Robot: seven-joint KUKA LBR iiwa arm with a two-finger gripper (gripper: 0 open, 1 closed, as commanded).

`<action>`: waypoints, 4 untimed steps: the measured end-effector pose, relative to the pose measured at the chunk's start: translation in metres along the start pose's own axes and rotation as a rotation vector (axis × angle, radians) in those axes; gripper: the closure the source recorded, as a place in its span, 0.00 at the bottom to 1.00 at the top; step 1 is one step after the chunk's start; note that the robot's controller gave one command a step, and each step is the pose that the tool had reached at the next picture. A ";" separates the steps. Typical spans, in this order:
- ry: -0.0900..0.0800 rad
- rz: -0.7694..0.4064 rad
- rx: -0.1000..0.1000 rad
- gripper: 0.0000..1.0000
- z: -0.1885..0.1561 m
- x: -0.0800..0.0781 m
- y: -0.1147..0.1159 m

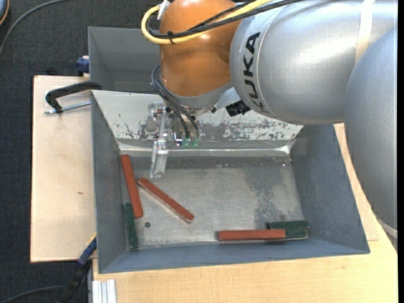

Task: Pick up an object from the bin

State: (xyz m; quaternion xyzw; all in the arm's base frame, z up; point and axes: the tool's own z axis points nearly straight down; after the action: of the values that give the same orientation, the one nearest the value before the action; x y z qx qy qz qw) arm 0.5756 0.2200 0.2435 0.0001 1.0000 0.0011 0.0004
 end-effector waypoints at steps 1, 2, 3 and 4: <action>0.009 -0.169 0.004 0.00 0.118 0.047 -0.053; -0.001 -0.288 0.001 0.00 0.174 0.000 -0.098; -0.005 -0.122 -0.003 0.00 0.165 0.010 -0.026; -0.011 -0.108 -0.005 0.00 0.088 0.038 0.002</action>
Offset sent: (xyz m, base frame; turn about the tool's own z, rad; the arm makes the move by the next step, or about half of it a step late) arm -0.0454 -0.0513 -0.1145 -0.1704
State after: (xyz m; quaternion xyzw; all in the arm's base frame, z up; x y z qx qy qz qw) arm 0.5374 0.2223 0.1553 -0.0538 0.9985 0.0036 0.0059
